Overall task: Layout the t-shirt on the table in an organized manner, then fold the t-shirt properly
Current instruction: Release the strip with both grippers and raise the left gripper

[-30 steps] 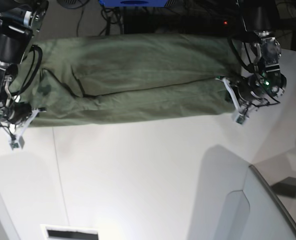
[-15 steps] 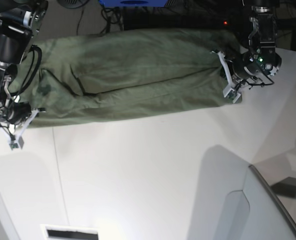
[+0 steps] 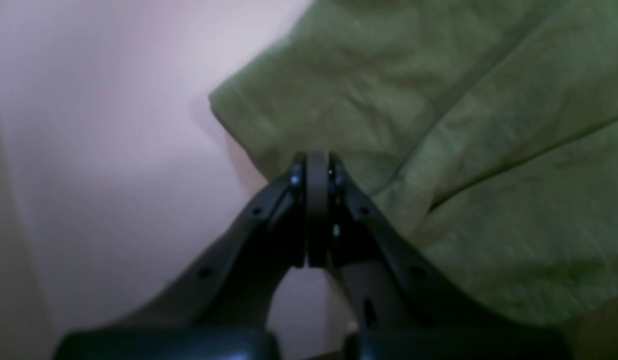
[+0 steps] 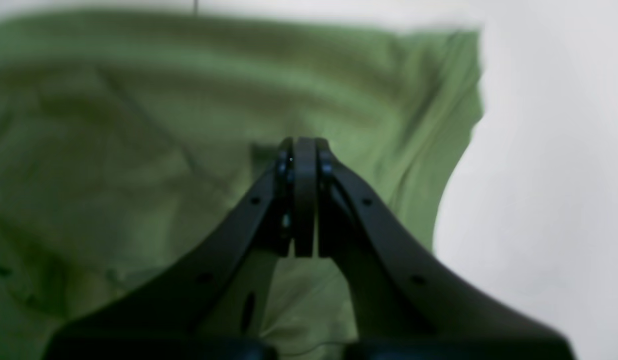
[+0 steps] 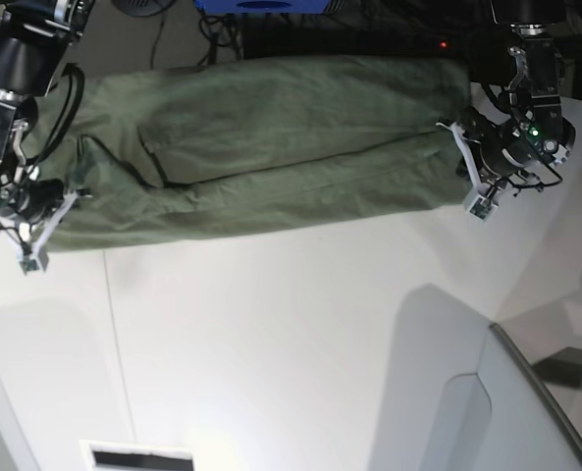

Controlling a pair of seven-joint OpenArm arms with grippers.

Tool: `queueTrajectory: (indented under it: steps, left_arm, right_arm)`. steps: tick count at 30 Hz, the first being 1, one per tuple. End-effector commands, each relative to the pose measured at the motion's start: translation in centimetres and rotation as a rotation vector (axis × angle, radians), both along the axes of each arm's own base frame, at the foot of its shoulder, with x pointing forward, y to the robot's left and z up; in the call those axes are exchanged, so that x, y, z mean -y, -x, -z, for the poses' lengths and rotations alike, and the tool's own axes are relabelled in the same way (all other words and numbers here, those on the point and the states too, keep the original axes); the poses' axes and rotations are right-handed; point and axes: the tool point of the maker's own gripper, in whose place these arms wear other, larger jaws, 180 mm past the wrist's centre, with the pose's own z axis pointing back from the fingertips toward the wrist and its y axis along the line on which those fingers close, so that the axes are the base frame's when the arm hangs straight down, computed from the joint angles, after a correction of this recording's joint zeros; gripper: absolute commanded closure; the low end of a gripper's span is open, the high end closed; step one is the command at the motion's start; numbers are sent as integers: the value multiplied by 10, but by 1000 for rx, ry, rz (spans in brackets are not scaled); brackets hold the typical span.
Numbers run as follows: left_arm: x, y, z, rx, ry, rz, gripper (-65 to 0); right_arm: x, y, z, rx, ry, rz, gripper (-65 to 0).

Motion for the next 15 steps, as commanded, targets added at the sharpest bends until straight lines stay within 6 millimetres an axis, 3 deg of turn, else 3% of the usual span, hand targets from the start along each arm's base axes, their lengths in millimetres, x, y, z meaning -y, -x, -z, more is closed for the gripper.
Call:
queueTrajectory:
  steps: [1,6,12,15]
  left_arm:
    - [-1,-4,-2,10,6,-4,0]
    - [-1,-13,10,41,45,-71,0]
    - [-8,-14,23,66,70,-133,0]
    - [-11,-26,27,80,71,-169,0]
  right_arm:
    - [5,-15,-10,44,0,3,0]
    - [10,-20,10,18,-45,19,0]
    - [25,-27,19,4,-65,46,0]
    - [30,-33,23,14,-82,59,0]
